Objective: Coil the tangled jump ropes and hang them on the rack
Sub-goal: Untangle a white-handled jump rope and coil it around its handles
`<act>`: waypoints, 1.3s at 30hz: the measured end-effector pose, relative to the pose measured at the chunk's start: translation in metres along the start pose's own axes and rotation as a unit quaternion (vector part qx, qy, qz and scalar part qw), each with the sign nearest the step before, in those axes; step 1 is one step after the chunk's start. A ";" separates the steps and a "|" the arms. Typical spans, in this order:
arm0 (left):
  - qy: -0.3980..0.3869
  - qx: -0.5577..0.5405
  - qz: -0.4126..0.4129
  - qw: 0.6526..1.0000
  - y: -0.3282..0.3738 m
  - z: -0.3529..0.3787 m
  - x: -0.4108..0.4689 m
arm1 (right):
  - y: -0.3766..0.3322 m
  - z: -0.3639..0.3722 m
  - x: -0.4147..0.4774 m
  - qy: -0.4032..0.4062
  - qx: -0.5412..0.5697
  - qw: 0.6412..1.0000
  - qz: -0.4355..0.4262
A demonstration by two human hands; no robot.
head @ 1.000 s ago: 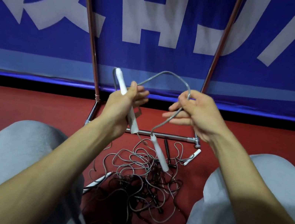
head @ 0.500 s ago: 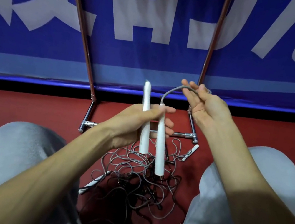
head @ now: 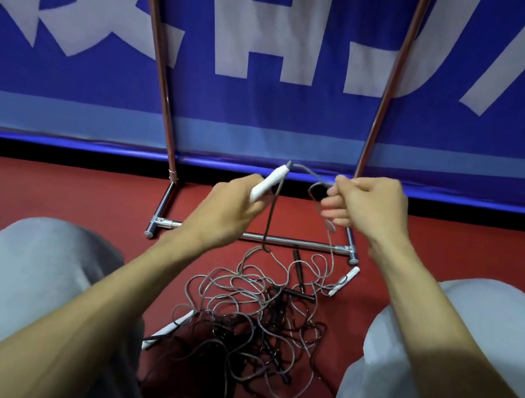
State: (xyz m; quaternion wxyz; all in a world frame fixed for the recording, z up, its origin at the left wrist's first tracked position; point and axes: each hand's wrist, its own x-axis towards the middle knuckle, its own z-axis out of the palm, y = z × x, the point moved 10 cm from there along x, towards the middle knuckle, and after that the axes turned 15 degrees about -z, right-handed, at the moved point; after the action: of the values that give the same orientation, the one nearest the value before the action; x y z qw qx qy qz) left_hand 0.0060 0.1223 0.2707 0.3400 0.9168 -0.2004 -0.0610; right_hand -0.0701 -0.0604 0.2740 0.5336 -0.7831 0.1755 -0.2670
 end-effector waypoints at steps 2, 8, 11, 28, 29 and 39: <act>0.027 0.077 0.018 0.996 0.000 -0.005 -0.002 | -0.014 -0.002 0.001 0.009 -0.115 0.989 -0.093; 0.040 0.165 0.115 0.979 0.026 0.000 -0.018 | -0.026 0.032 0.007 -0.074 -0.041 0.979 -0.186; 0.038 0.168 0.124 0.977 0.029 0.003 -0.019 | -0.019 0.058 -0.010 -0.202 -0.019 0.975 -0.093; 0.007 -0.005 0.066 0.998 0.020 0.009 -0.012 | -0.014 0.002 0.002 0.091 0.183 0.978 -0.048; 0.018 0.004 0.068 0.998 0.020 0.008 -0.013 | -0.016 0.002 0.001 0.088 0.172 0.980 -0.056; 0.104 -0.020 -0.007 0.994 0.013 -0.027 -0.007 | -0.040 0.032 -0.004 -0.070 0.092 0.987 -0.110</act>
State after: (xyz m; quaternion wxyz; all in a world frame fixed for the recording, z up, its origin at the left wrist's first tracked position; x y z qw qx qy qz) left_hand 0.0017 0.1324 0.2993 0.3771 0.9125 -0.1558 0.0284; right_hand -0.0545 -0.0194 0.3012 0.5820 -0.7618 0.0248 -0.2833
